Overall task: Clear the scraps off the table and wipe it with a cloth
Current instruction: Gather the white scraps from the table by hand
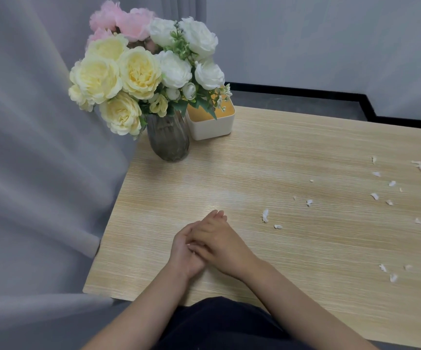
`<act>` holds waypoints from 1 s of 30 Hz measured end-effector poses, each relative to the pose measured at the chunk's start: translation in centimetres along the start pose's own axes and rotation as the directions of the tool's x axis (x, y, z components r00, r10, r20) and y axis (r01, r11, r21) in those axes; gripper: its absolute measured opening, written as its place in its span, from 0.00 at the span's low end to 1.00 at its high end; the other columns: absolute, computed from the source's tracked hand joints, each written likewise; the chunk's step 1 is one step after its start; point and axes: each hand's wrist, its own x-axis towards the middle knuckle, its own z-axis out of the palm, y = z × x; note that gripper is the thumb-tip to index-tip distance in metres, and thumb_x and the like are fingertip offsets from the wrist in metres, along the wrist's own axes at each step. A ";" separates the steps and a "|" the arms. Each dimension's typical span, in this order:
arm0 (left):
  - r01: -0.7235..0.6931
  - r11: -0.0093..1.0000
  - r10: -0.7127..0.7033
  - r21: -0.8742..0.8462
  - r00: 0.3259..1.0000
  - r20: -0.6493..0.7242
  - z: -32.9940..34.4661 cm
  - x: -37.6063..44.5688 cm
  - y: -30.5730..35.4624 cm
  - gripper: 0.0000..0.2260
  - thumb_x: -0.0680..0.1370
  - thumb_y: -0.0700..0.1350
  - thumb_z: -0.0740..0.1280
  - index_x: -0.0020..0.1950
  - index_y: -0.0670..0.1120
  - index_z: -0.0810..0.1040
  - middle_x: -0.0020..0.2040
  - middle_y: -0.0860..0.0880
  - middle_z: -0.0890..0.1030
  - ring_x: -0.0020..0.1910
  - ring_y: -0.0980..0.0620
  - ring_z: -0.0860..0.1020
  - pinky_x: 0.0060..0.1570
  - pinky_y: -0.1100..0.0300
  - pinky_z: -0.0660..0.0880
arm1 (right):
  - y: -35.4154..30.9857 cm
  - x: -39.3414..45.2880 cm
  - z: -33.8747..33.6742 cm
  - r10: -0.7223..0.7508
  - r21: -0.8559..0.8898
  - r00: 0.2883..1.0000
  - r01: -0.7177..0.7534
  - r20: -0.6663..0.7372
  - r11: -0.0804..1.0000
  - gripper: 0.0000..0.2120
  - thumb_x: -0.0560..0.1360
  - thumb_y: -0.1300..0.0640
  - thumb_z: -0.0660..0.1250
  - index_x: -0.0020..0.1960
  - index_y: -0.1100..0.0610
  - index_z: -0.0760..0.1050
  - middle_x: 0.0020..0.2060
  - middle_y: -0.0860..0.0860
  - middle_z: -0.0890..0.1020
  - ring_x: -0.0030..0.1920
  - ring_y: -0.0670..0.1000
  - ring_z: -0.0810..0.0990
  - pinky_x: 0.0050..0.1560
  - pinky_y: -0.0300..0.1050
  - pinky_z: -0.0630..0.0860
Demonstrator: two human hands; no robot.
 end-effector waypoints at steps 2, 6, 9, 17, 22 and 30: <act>-0.006 1.000 0.006 0.010 1.000 -0.011 0.2 0.1 -0.1 0.18 0.77 0.38 0.54 0.61 0.33 0.76 0.61 0.39 0.78 0.58 0.44 0.79 0.65 0.55 0.69 | 0.2 -0.1 -0.6 0.014 0.024 1.000 -0.014 -0.020 1.000 0.13 0.75 0.52 0.61 0.49 0.58 0.81 0.48 0.52 0.81 0.53 0.54 0.74 0.59 0.42 0.61; -0.022 1.000 0.022 0.019 0.999 -0.027 1.4 0.1 -0.4 0.11 0.72 0.36 0.59 0.48 0.33 0.78 0.41 0.39 0.81 0.37 0.47 0.83 0.41 0.61 0.81 | 0.9 -0.5 -2.5 0.062 0.134 0.990 -0.045 -0.128 0.990 0.12 0.75 0.49 0.61 0.52 0.53 0.80 0.47 0.46 0.81 0.51 0.48 0.74 0.56 0.41 0.65; 0.006 0.997 -0.006 -0.071 1.000 -0.009 1.6 0.6 -0.8 0.10 0.72 0.36 0.58 0.41 0.33 0.78 0.35 0.40 0.79 0.31 0.47 0.81 0.31 0.61 0.79 | 2.3 -1.5 -3.9 0.169 0.218 0.963 -0.123 -0.208 0.968 0.12 0.75 0.49 0.62 0.52 0.52 0.80 0.47 0.44 0.81 0.52 0.43 0.73 0.57 0.36 0.66; 0.069 0.997 -0.070 0.030 0.997 0.034 2.1 1.3 -1.2 0.18 0.74 0.39 0.54 0.55 0.32 0.79 0.59 0.37 0.79 0.61 0.41 0.75 0.67 0.51 0.66 | 8.7 -5.3 -5.1 0.510 0.161 0.806 -0.484 -0.301 0.860 0.06 0.74 0.58 0.69 0.51 0.55 0.80 0.43 0.44 0.77 0.46 0.46 0.75 0.49 0.33 0.67; 0.082 0.995 -0.084 0.051 0.996 0.041 2.5 1.2 -1.6 0.19 0.74 0.38 0.54 0.54 0.31 0.79 0.58 0.36 0.79 0.61 0.40 0.75 0.69 0.51 0.63 | 11.5 -7.3 -4.3 0.668 0.095 0.706 -0.667 -0.236 0.739 0.10 0.73 0.61 0.69 0.54 0.60 0.79 0.48 0.52 0.77 0.51 0.53 0.75 0.49 0.40 0.67; 0.104 0.993 -0.106 0.060 0.994 0.037 2.3 1.1 -1.6 0.19 0.76 0.39 0.53 0.54 0.31 0.80 0.60 0.36 0.78 0.61 0.40 0.75 0.70 0.51 0.62 | 12.5 -8.3 -3.4 0.707 0.088 0.668 -0.709 -0.232 0.699 0.06 0.75 0.63 0.65 0.50 0.60 0.78 0.44 0.49 0.73 0.50 0.53 0.74 0.46 0.40 0.64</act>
